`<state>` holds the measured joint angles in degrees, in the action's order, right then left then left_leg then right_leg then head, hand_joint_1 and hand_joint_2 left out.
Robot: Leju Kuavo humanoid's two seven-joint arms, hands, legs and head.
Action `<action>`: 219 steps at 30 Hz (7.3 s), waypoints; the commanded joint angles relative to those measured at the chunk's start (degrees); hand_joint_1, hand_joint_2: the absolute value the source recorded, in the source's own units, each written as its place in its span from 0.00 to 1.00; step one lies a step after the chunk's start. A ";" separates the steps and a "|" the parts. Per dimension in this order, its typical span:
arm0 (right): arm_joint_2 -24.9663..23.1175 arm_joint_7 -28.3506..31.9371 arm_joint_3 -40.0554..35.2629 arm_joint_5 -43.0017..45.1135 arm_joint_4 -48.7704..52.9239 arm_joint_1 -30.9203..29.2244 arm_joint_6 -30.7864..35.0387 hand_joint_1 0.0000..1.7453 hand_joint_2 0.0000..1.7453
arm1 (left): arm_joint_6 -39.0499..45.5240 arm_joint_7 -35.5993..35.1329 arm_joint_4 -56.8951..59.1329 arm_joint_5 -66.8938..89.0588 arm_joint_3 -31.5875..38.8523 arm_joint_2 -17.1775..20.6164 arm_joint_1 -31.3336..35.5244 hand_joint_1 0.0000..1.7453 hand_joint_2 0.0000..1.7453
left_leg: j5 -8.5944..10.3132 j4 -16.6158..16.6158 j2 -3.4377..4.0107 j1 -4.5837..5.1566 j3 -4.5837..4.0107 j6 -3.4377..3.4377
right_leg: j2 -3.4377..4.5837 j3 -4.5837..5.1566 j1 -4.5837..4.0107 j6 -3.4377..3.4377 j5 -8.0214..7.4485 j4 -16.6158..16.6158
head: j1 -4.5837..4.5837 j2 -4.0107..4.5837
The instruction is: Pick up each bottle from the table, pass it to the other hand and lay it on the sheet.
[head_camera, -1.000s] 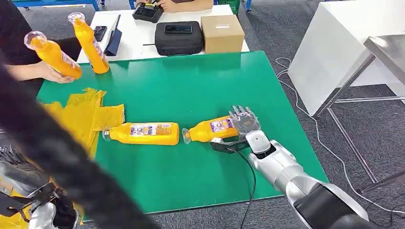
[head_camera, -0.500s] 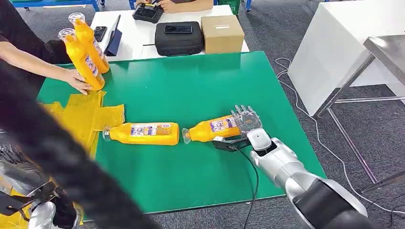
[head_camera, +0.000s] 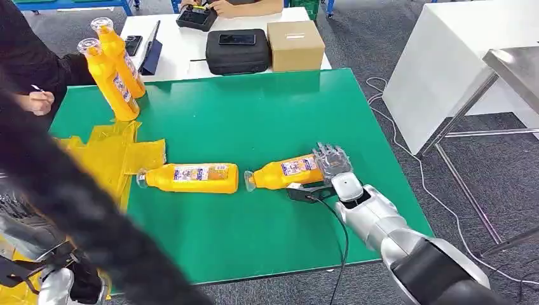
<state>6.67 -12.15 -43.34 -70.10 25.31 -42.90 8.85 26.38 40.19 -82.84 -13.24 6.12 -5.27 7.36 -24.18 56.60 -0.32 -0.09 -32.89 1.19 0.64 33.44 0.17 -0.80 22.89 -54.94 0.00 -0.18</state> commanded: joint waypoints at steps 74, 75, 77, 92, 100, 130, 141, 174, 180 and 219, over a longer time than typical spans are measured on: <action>-16.64 -3.24 6.03 17.93 33.27 7.77 3.47 1.00 1.00 | -6.30 -17.35 5.22 -1.55 -13.06 -2.88 3.90 0.00 1.00 | -0.07 -0.03 0.09 -0.04 -0.38 -0.06 | 0.05 0.36 -0.01 0.02 0.06 -0.06 | 0.00 0.00; -16.83 -3.31 5.95 17.70 33.15 7.88 3.48 1.00 1.00 | -6.34 -17.35 5.34 -1.57 -13.02 -2.91 3.96 0.00 1.00 | -0.12 -0.05 0.17 -0.05 -0.24 -0.10 | 0.11 0.26 -0.02 0.03 0.09 -0.05 | 0.00 0.00; -16.72 -3.53 5.40 16.32 32.97 7.86 3.21 1.00 1.00 | -6.43 -17.36 5.41 -1.55 -12.93 -2.91 3.92 0.00 1.00 | -0.08 -0.07 0.09 -0.07 -0.28 -0.08 | 0.03 0.26 -0.04 0.02 0.08 0.00 | 0.02 0.00; -20.83 -3.19 0.38 9.08 17.39 4.93 2.86 1.00 1.00 | -25.57 -25.13 8.83 -19.05 -15.80 -1.83 4.75 0.00 1.00 | -0.10 -0.11 0.12 -0.05 -0.16 -0.10 | 0.05 0.15 -0.02 0.02 0.10 0.01 | 0.02 -0.02; -20.80 -3.57 0.16 8.85 17.31 4.51 2.45 1.00 1.00 | -25.29 -25.16 9.47 -18.59 -16.97 -2.16 5.29 0.00 1.00 | -0.07 -0.08 0.01 -0.05 -0.29 -0.07 | -0.04 0.26 -0.03 0.01 0.10 -0.01 | 0.00 0.00; -24.71 -4.28 -6.18 5.77 22.97 8.95 -3.27 1.00 1.00 | -16.87 -23.12 4.72 -6.74 -16.93 -2.40 5.14 0.00 1.00 | -0.08 -0.08 0.11 -0.07 -0.34 -0.07 | 0.07 0.35 -0.04 0.02 0.08 -0.01 | 0.00 -0.02; -26.67 -6.19 -15.74 8.19 21.48 10.88 -5.61 1.00 1.00 | -17.38 -23.54 4.16 -7.71 -14.55 -3.04 4.79 0.00 1.00 | -0.09 -0.11 0.06 -0.09 -0.27 -0.08 | 0.01 0.26 -0.07 0.03 0.12 0.03 | 0.00 0.00; -26.67 -5.98 -16.40 13.01 20.14 10.61 -7.85 1.00 1.00 | -23.18 -24.45 0.75 -12.56 -11.16 -4.52 2.09 1.00 1.00 | -0.12 -0.10 -0.11 -0.11 -0.20 -0.10 | -0.19 0.16 -0.09 0.04 0.20 0.04 | 0.02 0.00; -26.59 -6.66 -14.13 13.42 19.42 10.73 -7.08 1.00 1.00 | -23.13 -24.46 0.40 -12.57 -10.30 -4.81 1.95 1.00 1.00 | -0.05 -0.09 -0.11 -0.08 -0.34 -0.08 | -0.17 0.32 -0.06 0.03 0.14 0.02 | 0.00 0.00; 0.51 12.74 23.91 36.04 51.09 30.81 -0.42 0.00 0.00 | 13.62 -0.19 9.46 73.93 21.14 -4.20 3.17 1.00 1.00 | -0.20 -0.15 -0.01 0.00 -0.16 0.01 | -0.01 0.10 0.02 -0.14 0.18 0.13 | 0.00 0.00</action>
<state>6.54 0.33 -16.37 -35.08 84.26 -7.33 8.96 39.80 37.51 -83.53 54.26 13.95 -4.72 4.86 -24.29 56.58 -0.48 -0.12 -33.40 1.26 0.56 33.87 0.16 -0.92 23.01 -54.94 0.00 -0.18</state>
